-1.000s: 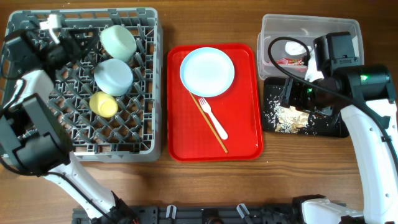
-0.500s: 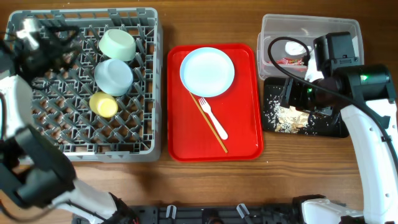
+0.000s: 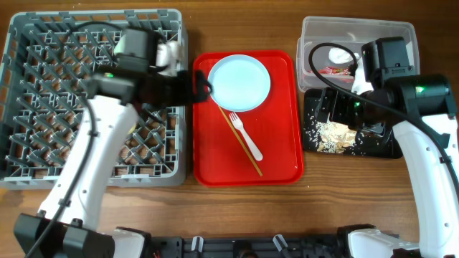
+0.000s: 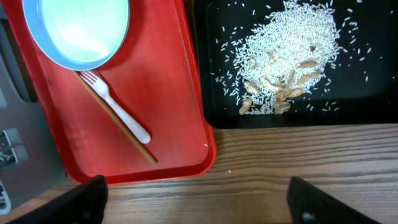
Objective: Sort waste into correct bins and load items into the dishwasher rack
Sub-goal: 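Move left gripper over the red tray toward the wooden chopstick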
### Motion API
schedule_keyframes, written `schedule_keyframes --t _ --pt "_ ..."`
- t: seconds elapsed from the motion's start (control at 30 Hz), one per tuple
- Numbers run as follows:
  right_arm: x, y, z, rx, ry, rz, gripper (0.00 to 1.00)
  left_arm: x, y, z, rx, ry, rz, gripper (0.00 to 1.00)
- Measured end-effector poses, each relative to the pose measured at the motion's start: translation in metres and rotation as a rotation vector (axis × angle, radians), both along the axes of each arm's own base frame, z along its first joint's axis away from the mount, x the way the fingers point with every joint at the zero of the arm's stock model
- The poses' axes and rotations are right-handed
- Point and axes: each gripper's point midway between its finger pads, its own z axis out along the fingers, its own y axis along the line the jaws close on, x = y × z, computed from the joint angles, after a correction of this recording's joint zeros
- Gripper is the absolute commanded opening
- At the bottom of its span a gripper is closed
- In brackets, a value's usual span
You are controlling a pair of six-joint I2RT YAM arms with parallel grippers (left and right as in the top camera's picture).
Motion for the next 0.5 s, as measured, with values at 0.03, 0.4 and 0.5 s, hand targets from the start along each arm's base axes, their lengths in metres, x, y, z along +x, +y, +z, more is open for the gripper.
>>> schedule_keyframes --t 0.03,0.4,0.5 --pt "0.000 0.000 0.000 0.000 0.000 0.001 0.95 -0.005 -0.011 -0.001 0.010 -0.003 -0.033 1.00" --pt "0.000 0.000 0.000 0.000 0.000 0.001 0.98 -0.040 -0.072 -0.098 0.299 0.210 0.026 1.00" --pt "0.000 0.000 0.000 0.000 0.000 0.001 0.98 -0.047 -0.077 -0.134 0.365 0.291 0.040 1.00"
